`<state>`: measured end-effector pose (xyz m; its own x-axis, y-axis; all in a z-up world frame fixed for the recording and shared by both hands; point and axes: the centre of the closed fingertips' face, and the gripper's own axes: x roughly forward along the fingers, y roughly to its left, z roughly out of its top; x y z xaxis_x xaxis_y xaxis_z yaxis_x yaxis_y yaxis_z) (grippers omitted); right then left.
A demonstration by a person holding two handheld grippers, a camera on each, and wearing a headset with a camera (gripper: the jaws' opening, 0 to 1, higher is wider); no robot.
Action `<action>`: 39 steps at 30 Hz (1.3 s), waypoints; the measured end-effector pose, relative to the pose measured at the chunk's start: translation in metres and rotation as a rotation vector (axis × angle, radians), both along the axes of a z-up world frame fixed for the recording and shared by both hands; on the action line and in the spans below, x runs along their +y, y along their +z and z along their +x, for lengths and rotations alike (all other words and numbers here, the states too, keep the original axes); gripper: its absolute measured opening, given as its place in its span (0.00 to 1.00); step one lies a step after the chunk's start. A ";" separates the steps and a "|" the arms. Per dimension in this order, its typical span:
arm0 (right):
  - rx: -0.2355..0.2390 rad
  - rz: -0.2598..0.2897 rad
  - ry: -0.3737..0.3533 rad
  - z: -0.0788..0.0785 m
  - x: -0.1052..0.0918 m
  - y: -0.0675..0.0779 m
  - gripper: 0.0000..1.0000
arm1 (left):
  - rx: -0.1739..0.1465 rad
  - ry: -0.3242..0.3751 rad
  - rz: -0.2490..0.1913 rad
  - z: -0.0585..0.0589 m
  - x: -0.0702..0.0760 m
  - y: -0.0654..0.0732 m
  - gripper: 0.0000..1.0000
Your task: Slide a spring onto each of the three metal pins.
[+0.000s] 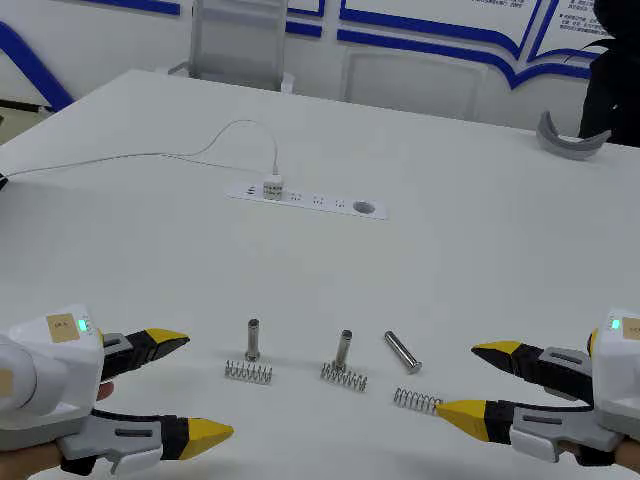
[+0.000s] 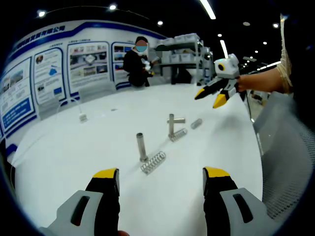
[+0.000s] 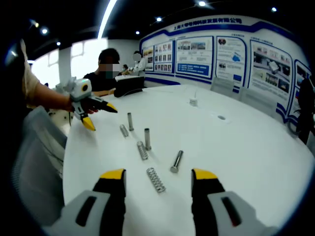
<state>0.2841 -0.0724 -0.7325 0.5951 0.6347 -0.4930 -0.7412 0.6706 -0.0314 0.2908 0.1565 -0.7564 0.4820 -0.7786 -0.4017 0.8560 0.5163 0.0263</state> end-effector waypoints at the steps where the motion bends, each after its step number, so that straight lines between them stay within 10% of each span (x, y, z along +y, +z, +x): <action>1: 0.001 -0.001 -0.002 0.000 0.000 0.000 0.55 | 0.000 -0.001 0.000 0.000 0.000 0.000 0.70; 39: 0.051 -0.076 -0.069 0.055 0.007 0.002 0.40 | 0.002 0.003 0.001 -0.001 0.000 0.001 0.70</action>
